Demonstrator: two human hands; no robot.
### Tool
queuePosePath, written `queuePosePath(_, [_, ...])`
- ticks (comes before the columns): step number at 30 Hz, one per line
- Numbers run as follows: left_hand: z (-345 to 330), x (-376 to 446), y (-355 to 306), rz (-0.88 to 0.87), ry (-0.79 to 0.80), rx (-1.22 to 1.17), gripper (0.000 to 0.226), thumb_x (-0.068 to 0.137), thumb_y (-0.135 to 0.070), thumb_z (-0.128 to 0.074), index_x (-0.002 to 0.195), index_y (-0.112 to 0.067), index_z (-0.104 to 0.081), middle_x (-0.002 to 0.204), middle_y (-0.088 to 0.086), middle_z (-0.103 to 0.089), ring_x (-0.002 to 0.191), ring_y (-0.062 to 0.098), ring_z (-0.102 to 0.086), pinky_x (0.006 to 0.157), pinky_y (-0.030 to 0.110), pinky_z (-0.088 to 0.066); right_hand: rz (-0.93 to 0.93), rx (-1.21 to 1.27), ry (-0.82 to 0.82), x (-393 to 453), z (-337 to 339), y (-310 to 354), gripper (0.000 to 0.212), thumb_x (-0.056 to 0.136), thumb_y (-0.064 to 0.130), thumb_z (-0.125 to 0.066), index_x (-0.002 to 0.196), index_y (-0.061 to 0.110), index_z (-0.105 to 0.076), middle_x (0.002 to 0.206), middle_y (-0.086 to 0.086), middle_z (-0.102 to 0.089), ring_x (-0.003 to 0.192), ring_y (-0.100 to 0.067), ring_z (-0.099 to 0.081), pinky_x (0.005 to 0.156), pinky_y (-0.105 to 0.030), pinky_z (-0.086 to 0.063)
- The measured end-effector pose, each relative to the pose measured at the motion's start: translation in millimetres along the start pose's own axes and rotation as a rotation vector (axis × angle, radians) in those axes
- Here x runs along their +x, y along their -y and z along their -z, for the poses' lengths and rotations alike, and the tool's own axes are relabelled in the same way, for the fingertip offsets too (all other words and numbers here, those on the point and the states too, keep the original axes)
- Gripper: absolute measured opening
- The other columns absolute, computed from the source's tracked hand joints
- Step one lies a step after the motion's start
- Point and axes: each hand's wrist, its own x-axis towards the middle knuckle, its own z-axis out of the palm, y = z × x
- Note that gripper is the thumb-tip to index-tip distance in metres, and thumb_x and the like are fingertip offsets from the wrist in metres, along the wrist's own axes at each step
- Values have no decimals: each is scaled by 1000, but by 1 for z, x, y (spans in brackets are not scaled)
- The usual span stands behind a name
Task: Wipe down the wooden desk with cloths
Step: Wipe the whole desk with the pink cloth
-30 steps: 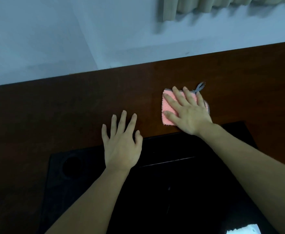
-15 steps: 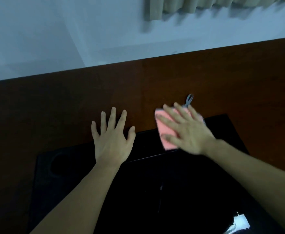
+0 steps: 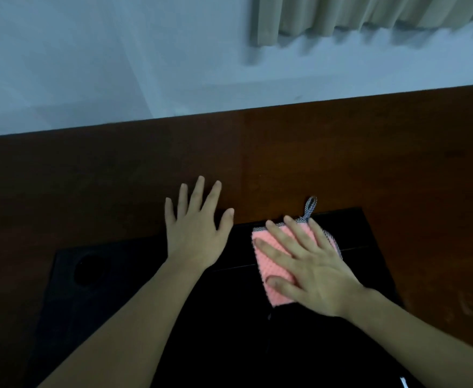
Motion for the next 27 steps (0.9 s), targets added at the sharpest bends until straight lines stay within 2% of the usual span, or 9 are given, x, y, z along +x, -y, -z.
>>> queuePosePath(2, [-7, 3, -21, -22, -6, -33, 62, 104, -58, -21, 161, -42, -4, 170, -7, 9, 156, 23, 13, 125, 54, 5, 27, 4, -10, 6, 4, -14, 68, 102, 71, -19, 159, 45, 7, 169, 6, 10, 155, -30, 12, 120, -57, 9])
queuePosePath(5, [-23, 7, -37, 6, 52, -32, 60, 105, -56, -20, 160, -43, -1, 169, -8, 13, 155, 22, 17, 125, 54, 7, -57, 24, -42, 39, 17, -45, 66, 100, 73, -11, 152, 51, 23, 163, 12, 29, 151, -23, 29, 120, -53, 20])
queuePosePath(9, [-35, 6, -37, 24, 7, 31, 61, 104, -58, -20, 160, -44, -1, 169, -9, 13, 155, 22, 17, 125, 52, 8, -203, 10, -34, 101, 38, -93, 67, 98, 72, -8, 154, 49, 20, 166, 10, 24, 154, -24, 21, 122, -56, 12])
queuePosePath(13, [-31, 6, -37, 27, 22, 21, 62, 103, -59, -22, 160, -45, -1, 169, -11, 14, 155, 20, 17, 125, 51, 8, -226, 19, -33, 120, 45, -99, 67, 97, 71, -4, 157, 46, 16, 168, 7, 20, 154, -26, 20, 122, -59, 11])
queuePosePath(17, [-31, 6, -41, 54, 12, 22, 62, 103, -58, -24, 160, -46, -2, 169, -12, 13, 155, 19, 17, 125, 49, 9, -73, -12, 12, 60, 30, -73, 66, 101, 66, -4, 155, 42, 24, 166, 3, 25, 153, -30, 22, 121, -60, 11])
queuePosePath(21, [-33, 8, -42, 68, 12, 48, 62, 103, -59, -24, 159, -47, 1, 168, -13, 15, 154, 17, 19, 125, 48, 11, 102, -27, 0, -8, 4, -65, 70, 102, 69, -19, 162, 36, -8, 169, -3, -10, 154, -36, -14, 117, -62, -11])
queuePosePath(22, [-33, 8, -41, 68, 8, 52, 63, 103, -59, -24, 159, -46, 1, 168, -12, 15, 154, 17, 20, 124, 48, 12, 125, -41, 23, -11, 2, -69, 71, 101, 71, -19, 162, 35, -13, 169, -3, -14, 153, -36, -17, 116, -63, -13])
queuePosePath(24, [-34, 7, -41, 66, 0, 51, 62, 103, -59, -24, 159, -46, 0, 168, -13, 15, 154, 17, 20, 124, 47, 12, 162, -52, 41, -1, 4, -79, 73, 99, 74, -18, 162, 38, -9, 169, -1, -10, 154, -34, -14, 117, -62, -11])
queuePosePath(27, [-33, 7, -40, 72, 11, 37, 62, 103, -58, -24, 159, -46, -1, 168, -14, 14, 154, 16, 19, 125, 46, 12, 70, -11, -52, 42, 16, -104, 69, 98, 72, -10, 158, 45, 10, 168, 7, 12, 156, -30, 7, 123, -59, 5])
